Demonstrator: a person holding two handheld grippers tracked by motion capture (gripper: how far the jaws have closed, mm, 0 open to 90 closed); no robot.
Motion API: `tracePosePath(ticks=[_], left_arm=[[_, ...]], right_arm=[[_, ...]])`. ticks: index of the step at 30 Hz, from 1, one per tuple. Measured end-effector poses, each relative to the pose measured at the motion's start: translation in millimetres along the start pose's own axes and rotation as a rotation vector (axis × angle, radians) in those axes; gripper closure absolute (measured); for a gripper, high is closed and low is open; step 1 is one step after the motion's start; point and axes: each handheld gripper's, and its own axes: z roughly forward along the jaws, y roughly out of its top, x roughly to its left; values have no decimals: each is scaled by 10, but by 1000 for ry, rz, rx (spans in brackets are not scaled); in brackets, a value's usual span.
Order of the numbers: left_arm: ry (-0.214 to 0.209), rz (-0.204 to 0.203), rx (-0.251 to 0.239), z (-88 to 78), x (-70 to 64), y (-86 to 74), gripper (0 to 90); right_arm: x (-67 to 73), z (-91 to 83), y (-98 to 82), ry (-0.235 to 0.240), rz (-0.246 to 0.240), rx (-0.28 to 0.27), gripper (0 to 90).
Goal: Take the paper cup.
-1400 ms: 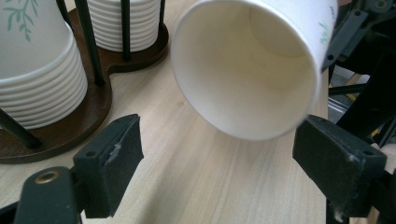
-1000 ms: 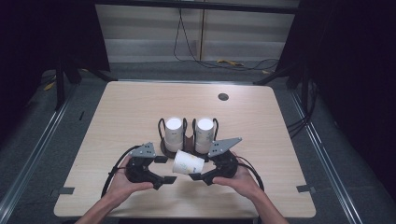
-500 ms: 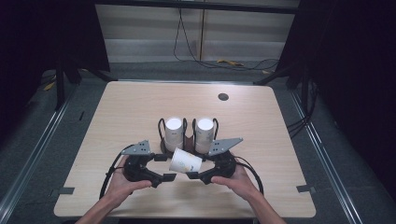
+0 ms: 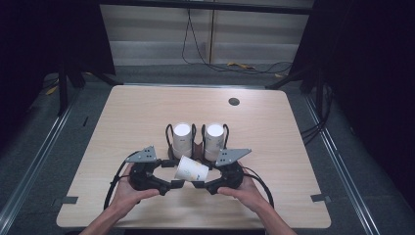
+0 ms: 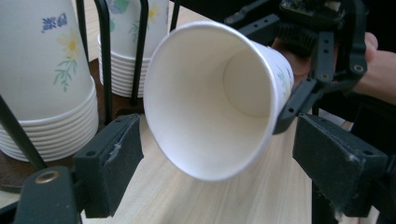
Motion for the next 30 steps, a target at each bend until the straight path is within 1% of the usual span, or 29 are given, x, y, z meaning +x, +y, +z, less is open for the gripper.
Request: tracePosePath(ticks=[2,4,7,9,12,15,18,20,26,30], left_arm=[[-4,-7,-12,1,6,-1,157],[-5,-13,-26,-5,11,-4,159],[-15,-23,-44,-3,12,-9,162],[-10,-18,-53,-13,9,-7,163],[-9,-24,-70,-23,16,-2,184],[-12,-42,-84,-24,30,2,183],[-18,-56,-93,-20,33,9,183],[-22,-55,-96,-12,29,13,182],[-19,-36,-79,17,10,25,150],[-54,-66,-77,41,24,23,142]], right_arm=[[12,19,-5,5,-10,6,365],[24,43,-10,11,-14,0,365],[36,70,-14,22,-6,-9,365],[34,74,-15,28,0,-18,365],[17,56,-10,33,15,-44,365],[5,41,-9,37,27,-67,365],[7,45,-10,35,26,-69,365],[12,56,-9,35,21,-71,364],[27,69,-6,44,13,-77,364],[34,69,-4,49,1,-80,365]])
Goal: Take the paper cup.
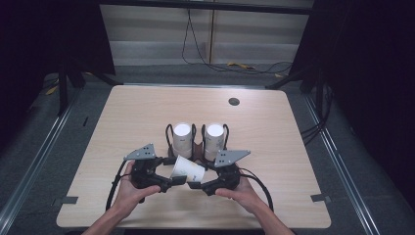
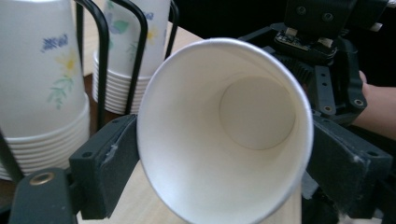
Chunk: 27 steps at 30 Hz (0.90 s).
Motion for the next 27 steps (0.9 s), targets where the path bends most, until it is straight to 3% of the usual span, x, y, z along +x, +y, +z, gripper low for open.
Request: tracePosePath(ticks=[9,20,27], left_arm=[[-10,-12,11,15,16,13,143],[-11,25,8,6,-26,31,203],[-29,35,0,-3,-30,35,263]], right_arm=[[13,11,0,-4,-25,9,363],[0,-3,-9,9,-33,61,358],[-44,39,-18,36,16,127,328]])
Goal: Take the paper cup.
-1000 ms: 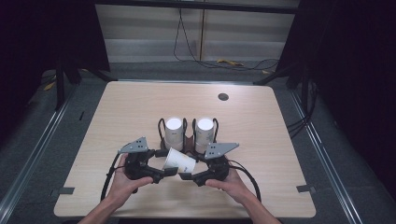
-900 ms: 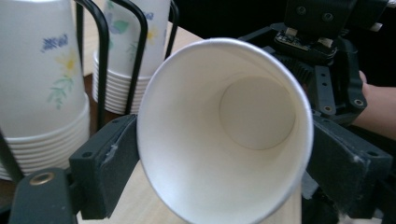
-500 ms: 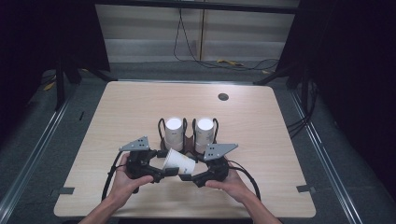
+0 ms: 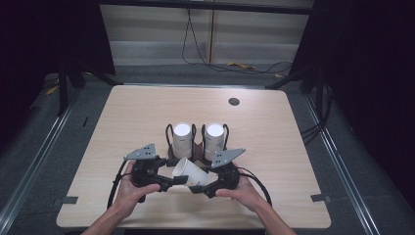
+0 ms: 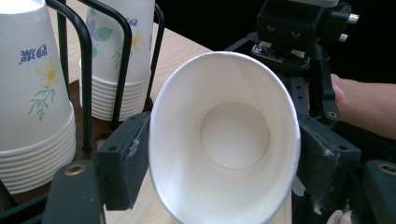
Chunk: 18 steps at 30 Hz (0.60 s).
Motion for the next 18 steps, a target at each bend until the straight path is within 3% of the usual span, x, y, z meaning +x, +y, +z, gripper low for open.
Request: tracePosePath(ticks=[5,8,11,18], left_arm=[[4,21,-1,-6,-20,4,294],[4,10,-12,3,-22,13,299],[11,33,-10,-21,-60,46,299],[20,36,-7,-52,-60,40,300]], right_arm=[[-25,31,5,-11,21,21,281],[-19,43,8,-15,29,25,268],[-19,60,22,-36,31,33,222],[-26,76,20,-71,38,52,158]])
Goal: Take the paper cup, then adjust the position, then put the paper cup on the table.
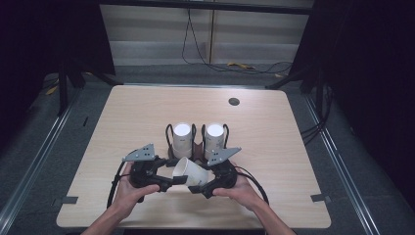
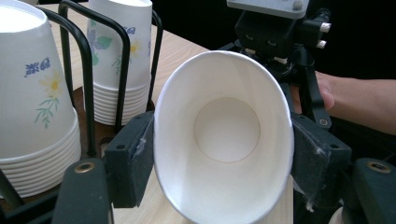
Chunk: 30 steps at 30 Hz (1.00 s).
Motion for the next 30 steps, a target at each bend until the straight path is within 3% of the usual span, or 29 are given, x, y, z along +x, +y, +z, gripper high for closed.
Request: tracePosePath(ticks=[12,25,30], left_arm=[[56,6,-4,-156,53,11,291],[133,7,33,-258,127,-15,284],[167,15,73,-304,149,-33,284]], right_arm=[[-33,-143,-18,-76,18,11,155],[-80,-333,-94,-136,56,11,161],[-97,-406,-128,-162,73,19,163]])
